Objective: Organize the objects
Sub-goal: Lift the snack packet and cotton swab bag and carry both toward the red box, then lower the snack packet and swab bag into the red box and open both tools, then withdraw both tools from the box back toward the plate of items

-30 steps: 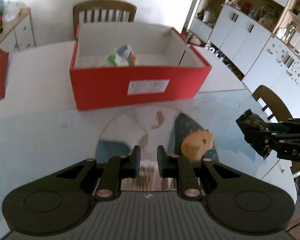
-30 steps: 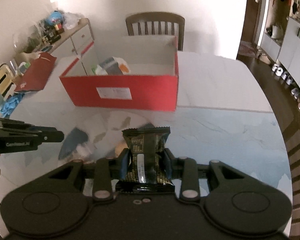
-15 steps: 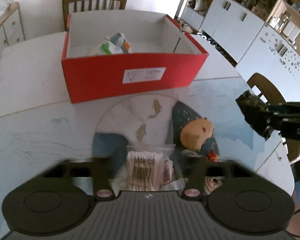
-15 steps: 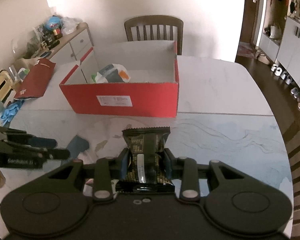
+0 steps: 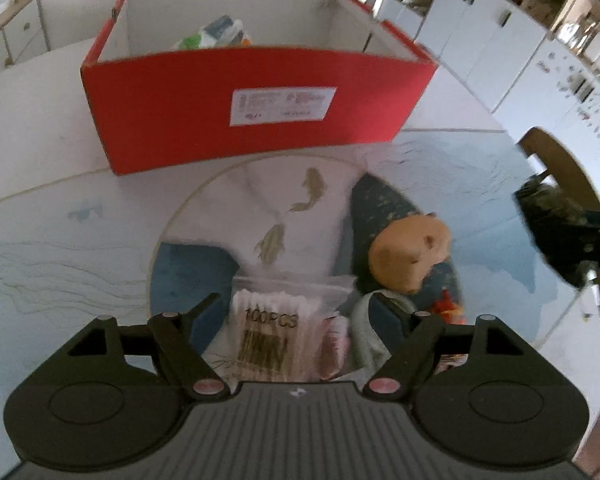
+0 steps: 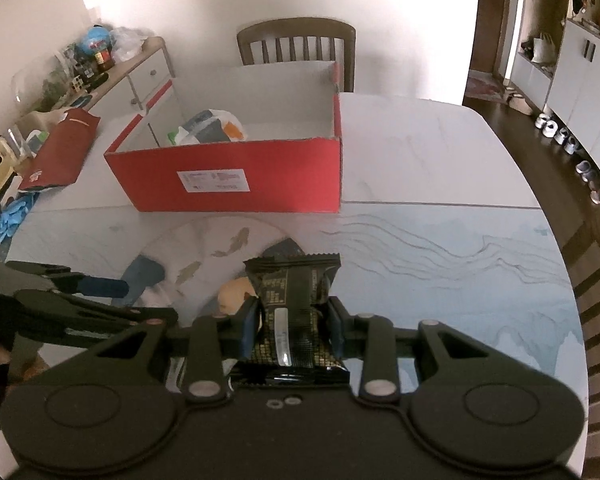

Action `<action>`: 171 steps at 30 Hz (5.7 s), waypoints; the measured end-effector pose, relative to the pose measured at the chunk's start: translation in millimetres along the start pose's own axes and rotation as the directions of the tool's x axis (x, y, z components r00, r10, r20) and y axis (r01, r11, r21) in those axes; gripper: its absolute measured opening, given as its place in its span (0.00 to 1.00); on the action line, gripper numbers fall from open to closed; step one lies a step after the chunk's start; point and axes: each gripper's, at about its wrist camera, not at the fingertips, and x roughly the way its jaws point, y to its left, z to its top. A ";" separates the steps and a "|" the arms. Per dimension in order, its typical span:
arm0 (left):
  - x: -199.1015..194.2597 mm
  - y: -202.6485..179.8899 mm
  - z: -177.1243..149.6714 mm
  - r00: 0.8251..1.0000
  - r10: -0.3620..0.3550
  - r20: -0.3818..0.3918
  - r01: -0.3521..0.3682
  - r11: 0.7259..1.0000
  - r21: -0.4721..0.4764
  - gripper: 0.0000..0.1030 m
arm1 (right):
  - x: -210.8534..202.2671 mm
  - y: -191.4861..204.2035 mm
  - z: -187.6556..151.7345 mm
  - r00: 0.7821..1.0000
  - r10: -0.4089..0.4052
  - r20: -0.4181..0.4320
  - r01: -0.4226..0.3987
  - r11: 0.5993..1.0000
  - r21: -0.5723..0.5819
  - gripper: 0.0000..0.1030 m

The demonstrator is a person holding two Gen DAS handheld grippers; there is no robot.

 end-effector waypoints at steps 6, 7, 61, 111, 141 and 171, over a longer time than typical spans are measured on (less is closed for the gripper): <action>15.0 14.9 1.6 0.999 0.035 -0.015 -0.036 0.997 -0.075 0.76 | 4.4 -4.2 -4.9 1.000 -0.008 -0.015 0.008 1.000 0.009 0.34; 16.2 17.6 2.5 0.999 0.029 -0.015 -0.031 0.995 -0.095 0.76 | 5.4 -4.7 -6.1 1.000 -0.010 -0.019 0.010 1.000 0.009 0.34; -80.0 35.0 161.4 0.957 -0.097 0.272 0.082 0.994 0.066 0.33 | 47.9 36.0 129.0 0.995 -0.026 0.100 0.035 0.995 -0.089 0.34; 66.1 72.9 219.7 0.993 0.088 0.083 -0.099 0.986 0.137 0.66 | 173.0 48.9 149.2 0.992 -0.090 -0.093 0.080 0.990 -0.113 0.61; -53.6 27.0 158.1 0.976 0.025 0.218 -0.052 0.992 0.115 0.70 | 41.7 47.3 125.8 0.996 0.019 0.087 -0.005 0.987 -0.161 0.71; -76.0 -6.3 -1.4 0.986 -0.008 0.168 0.004 1.000 0.025 0.95 | -14.6 16.7 -19.4 0.998 0.052 0.022 -0.049 0.992 -0.117 0.87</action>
